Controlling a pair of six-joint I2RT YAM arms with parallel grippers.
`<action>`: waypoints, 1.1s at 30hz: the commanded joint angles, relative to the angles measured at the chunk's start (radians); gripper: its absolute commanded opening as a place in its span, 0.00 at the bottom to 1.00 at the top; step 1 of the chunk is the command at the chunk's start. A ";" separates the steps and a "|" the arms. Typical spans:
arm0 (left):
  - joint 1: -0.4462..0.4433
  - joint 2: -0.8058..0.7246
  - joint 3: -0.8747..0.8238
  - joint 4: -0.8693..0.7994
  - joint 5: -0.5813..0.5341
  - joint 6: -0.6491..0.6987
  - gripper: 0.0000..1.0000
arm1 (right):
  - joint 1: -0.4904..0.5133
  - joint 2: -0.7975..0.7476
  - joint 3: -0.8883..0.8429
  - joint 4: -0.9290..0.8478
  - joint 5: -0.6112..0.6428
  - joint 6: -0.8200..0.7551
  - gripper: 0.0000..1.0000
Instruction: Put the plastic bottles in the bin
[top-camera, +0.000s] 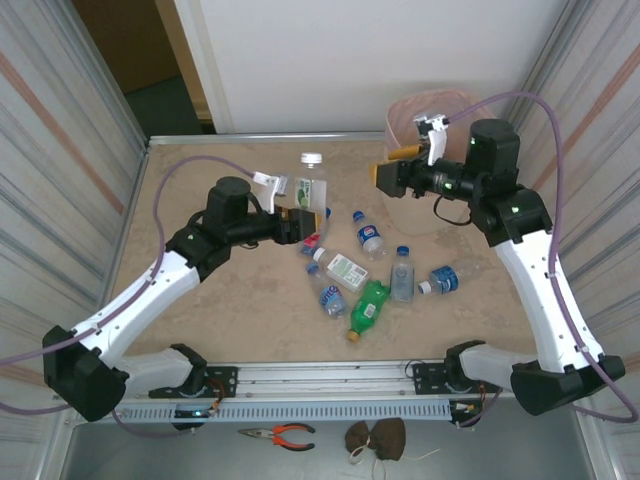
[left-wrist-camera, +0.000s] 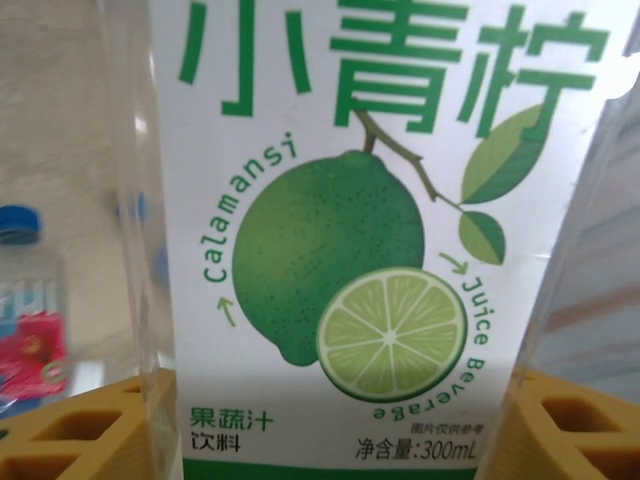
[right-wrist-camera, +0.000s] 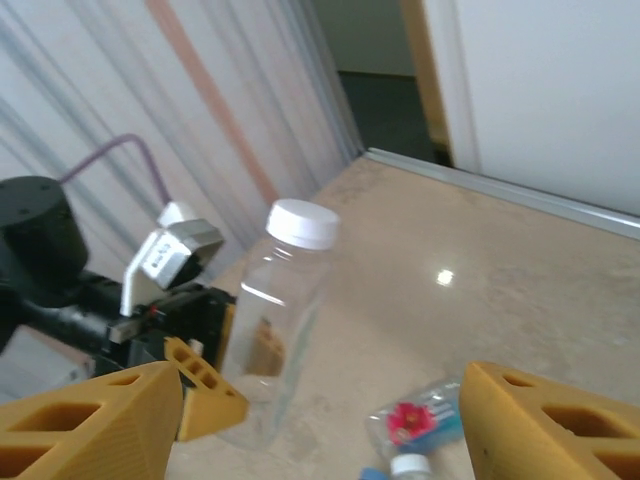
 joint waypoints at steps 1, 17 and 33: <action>-0.009 0.007 0.039 0.102 0.148 0.053 0.51 | 0.062 0.023 -0.007 0.084 -0.019 0.066 0.77; -0.067 0.071 0.103 0.328 0.473 0.018 0.51 | 0.213 0.129 -0.006 0.132 -0.147 0.020 0.89; -0.067 0.024 0.091 0.277 0.325 0.053 0.72 | 0.195 0.107 0.017 0.122 -0.074 0.017 0.63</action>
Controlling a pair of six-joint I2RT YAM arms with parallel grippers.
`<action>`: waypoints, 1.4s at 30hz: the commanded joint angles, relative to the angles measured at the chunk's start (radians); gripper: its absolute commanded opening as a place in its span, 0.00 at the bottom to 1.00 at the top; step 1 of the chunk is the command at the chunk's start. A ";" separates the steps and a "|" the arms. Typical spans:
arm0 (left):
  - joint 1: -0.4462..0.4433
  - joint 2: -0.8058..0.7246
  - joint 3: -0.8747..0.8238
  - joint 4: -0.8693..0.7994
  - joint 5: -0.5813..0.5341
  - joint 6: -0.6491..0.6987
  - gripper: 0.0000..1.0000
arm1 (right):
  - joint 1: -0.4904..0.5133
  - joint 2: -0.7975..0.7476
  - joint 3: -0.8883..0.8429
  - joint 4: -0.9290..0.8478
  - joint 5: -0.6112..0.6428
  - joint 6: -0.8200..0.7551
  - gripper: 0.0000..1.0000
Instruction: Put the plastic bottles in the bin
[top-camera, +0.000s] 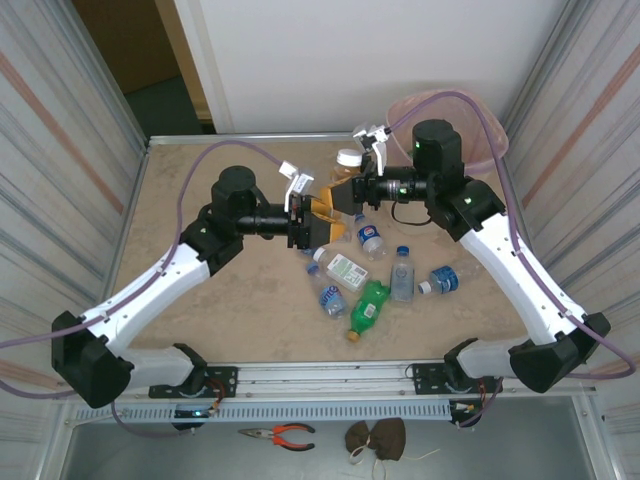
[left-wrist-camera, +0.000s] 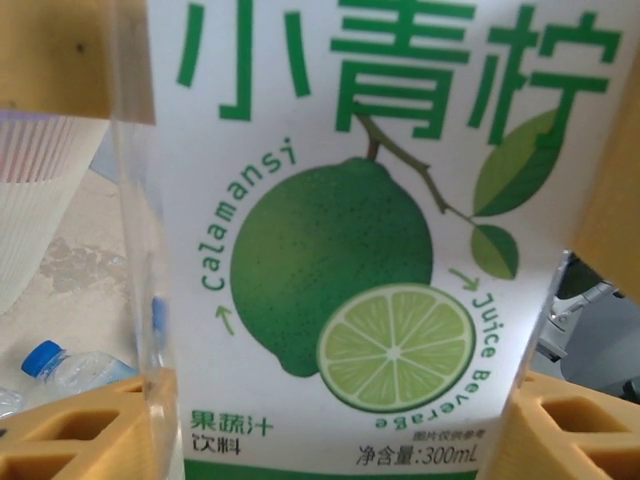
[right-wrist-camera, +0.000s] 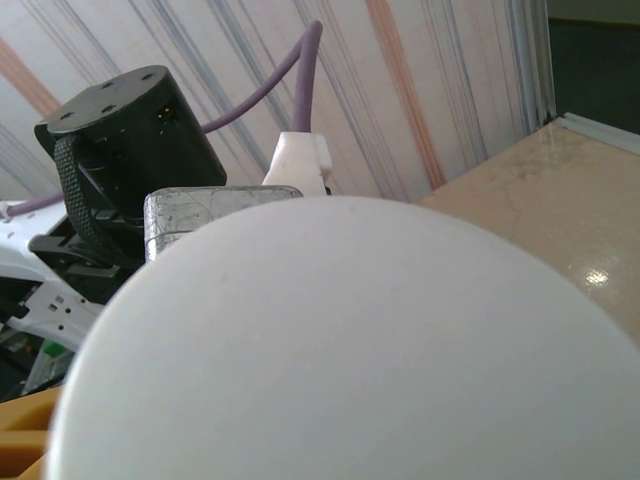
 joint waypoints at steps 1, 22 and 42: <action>0.002 -0.057 0.013 -0.007 -0.078 0.037 0.75 | -0.034 -0.017 0.019 -0.009 0.057 -0.007 0.63; 0.055 -0.219 -0.109 -0.097 -0.184 0.037 0.84 | -0.454 0.236 0.442 -0.389 0.604 -0.204 0.59; 0.060 -0.256 -0.137 -0.106 -0.204 0.028 0.84 | -0.519 0.652 0.700 -0.696 0.896 -0.439 0.63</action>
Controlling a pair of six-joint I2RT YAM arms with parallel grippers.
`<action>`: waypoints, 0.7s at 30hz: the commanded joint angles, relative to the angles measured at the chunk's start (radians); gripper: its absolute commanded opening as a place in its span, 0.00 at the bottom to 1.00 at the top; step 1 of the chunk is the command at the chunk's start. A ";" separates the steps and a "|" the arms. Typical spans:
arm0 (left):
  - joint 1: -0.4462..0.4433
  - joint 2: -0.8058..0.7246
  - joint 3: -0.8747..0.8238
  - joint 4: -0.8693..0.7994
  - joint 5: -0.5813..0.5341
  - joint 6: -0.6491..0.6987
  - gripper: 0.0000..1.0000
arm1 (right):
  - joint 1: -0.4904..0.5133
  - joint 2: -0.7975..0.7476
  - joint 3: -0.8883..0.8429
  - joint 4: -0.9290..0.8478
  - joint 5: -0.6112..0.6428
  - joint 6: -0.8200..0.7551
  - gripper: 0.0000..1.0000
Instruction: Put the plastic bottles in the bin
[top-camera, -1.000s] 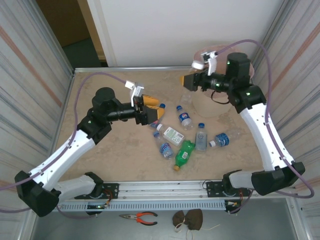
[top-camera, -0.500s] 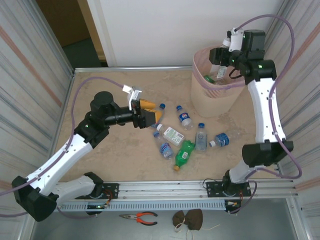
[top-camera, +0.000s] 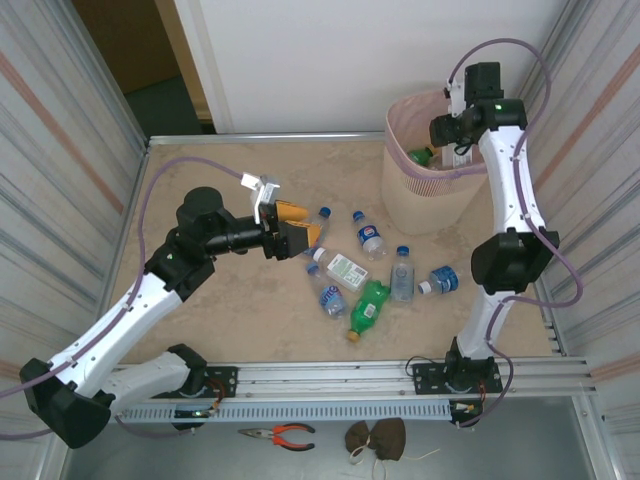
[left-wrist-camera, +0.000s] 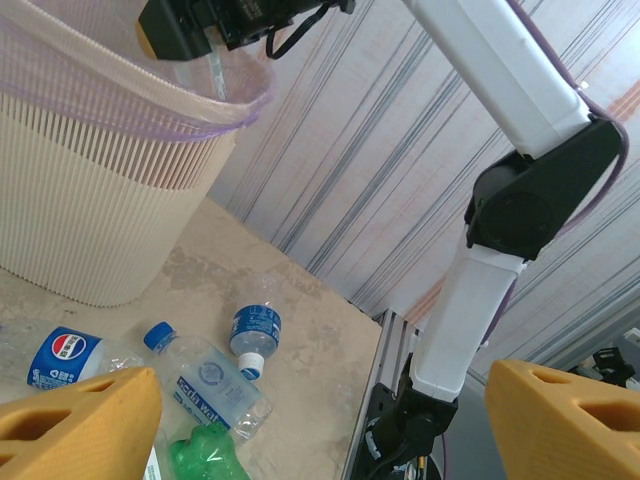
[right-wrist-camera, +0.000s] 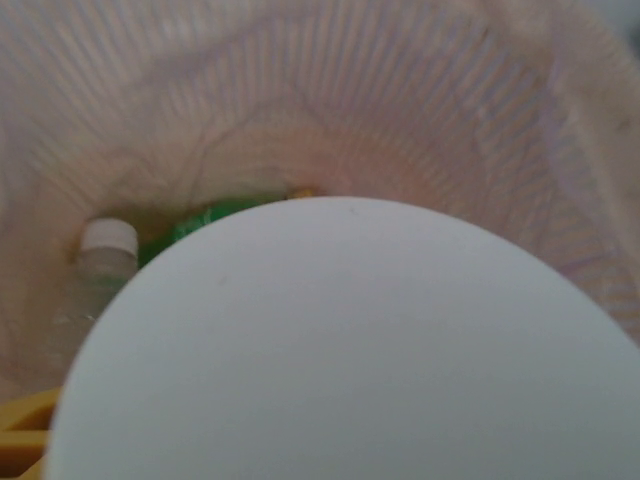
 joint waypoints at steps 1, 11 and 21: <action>0.011 -0.019 -0.006 -0.002 -0.008 0.005 0.84 | -0.008 0.032 -0.012 -0.055 0.024 -0.039 0.64; 0.012 -0.027 0.006 -0.030 -0.014 0.014 0.84 | -0.020 0.096 -0.111 0.000 -0.051 -0.008 0.66; 0.022 -0.020 0.001 -0.063 -0.061 0.018 0.84 | -0.015 0.006 -0.102 0.014 -0.107 0.023 0.86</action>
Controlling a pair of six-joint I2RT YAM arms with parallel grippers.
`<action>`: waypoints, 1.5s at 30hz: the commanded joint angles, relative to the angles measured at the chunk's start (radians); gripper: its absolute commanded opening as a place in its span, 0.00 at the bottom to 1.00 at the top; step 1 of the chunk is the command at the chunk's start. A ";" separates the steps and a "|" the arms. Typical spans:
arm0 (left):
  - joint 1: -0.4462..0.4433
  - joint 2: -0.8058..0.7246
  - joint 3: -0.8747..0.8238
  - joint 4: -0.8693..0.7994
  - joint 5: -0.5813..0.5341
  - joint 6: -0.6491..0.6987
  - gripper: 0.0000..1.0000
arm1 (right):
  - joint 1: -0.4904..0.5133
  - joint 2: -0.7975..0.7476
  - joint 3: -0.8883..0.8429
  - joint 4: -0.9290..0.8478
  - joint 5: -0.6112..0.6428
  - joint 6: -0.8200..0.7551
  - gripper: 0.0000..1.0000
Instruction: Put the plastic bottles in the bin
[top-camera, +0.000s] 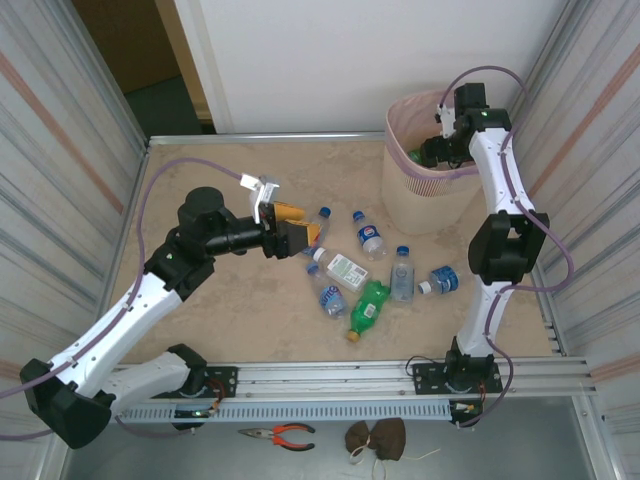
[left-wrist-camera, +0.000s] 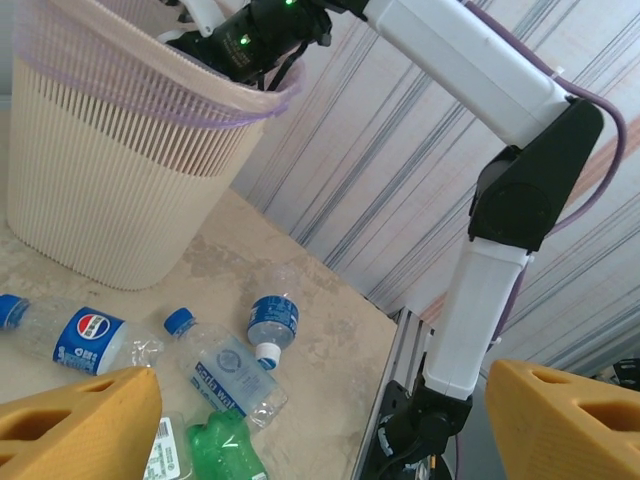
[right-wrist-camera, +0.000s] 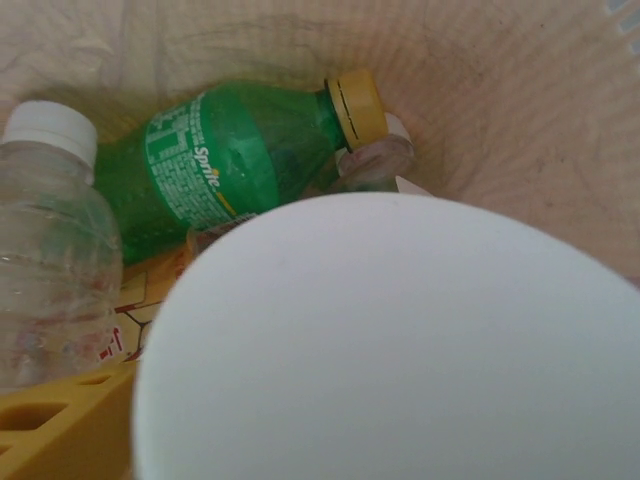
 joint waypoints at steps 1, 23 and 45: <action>0.010 -0.017 0.001 -0.021 -0.022 0.019 0.84 | 0.003 -0.090 0.010 0.008 -0.040 0.020 0.87; 0.008 0.075 0.022 -0.103 -0.078 0.031 0.81 | 0.004 -0.312 -0.108 0.111 -0.155 0.087 0.56; 0.008 0.319 0.114 -0.336 -0.198 0.050 0.74 | -0.056 -0.236 -0.289 0.220 -0.189 0.124 0.39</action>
